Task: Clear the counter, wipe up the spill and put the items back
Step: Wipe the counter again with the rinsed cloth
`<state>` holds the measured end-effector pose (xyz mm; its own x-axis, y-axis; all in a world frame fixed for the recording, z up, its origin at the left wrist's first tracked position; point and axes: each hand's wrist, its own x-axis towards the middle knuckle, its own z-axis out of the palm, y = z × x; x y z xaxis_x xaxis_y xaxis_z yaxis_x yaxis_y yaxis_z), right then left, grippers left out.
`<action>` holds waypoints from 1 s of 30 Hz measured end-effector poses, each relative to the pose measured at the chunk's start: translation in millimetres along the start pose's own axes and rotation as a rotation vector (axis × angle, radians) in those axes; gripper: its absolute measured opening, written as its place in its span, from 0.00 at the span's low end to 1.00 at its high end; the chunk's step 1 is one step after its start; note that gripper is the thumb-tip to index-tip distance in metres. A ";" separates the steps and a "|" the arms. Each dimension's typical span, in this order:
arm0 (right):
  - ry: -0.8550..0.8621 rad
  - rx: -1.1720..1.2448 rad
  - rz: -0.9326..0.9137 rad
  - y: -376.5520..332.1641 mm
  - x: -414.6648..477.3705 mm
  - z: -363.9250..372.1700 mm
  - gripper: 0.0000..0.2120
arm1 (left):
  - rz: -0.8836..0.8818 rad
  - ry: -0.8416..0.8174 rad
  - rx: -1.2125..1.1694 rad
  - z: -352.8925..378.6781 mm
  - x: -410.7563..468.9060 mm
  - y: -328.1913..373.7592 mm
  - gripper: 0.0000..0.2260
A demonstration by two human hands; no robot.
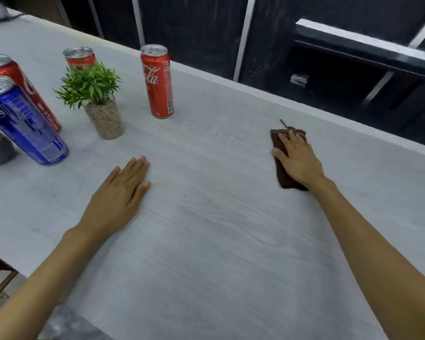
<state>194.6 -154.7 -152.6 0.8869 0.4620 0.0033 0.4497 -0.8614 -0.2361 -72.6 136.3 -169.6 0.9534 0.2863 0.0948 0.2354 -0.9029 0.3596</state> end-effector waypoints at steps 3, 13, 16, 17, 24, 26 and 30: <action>0.008 -0.006 -0.022 -32.6 53.0 9.3 0.27 | -0.016 0.000 0.012 1.4 -0.2 -0.6 0.26; -0.140 0.050 -0.843 -112.2 -37.9 37.9 0.27 | -0.034 0.001 0.027 0.7 -0.1 1.2 0.24; -0.129 0.015 -0.650 -52.4 5.9 18.3 0.27 | -0.047 0.005 0.053 1.6 0.8 4.4 0.25; -0.139 0.009 -0.528 -37.2 28.8 11.4 0.27 | -0.050 0.004 0.062 1.7 0.6 5.0 0.26; -0.077 -0.014 -0.338 -98.9 94.5 25.4 0.27 | -0.048 0.008 0.062 1.2 0.4 5.0 0.26; -0.071 -0.007 -0.472 -131.3 63.2 35.4 0.27 | -0.050 0.012 0.060 1.2 0.8 5.0 0.24; -0.098 0.024 -0.782 -131.0 -38.2 43.4 0.27 | -0.044 0.007 0.059 1.3 -0.2 6.7 0.25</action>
<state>97.2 -50.3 -164.0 0.3001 0.9495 0.0919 0.9357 -0.2742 -0.2219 -71.0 129.7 -168.4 0.9408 0.3278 0.0864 0.2876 -0.9068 0.3081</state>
